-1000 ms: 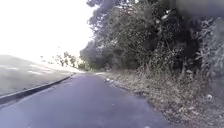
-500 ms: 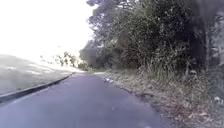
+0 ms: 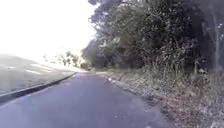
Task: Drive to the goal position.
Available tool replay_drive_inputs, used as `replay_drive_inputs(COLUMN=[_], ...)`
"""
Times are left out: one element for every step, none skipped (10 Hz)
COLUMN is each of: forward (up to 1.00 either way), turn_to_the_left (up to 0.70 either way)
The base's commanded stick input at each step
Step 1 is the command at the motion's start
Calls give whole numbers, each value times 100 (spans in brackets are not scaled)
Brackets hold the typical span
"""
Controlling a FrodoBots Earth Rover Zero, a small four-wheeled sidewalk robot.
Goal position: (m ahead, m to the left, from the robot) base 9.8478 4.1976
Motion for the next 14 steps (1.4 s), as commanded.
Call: replay_drive_inputs(forward=[70,70,70,70,70,70,70,70,70,70,70,70,70,70], turn_to_the_left=[0,0,14,0,0,0,0,0,14,14,14,14,14,14])
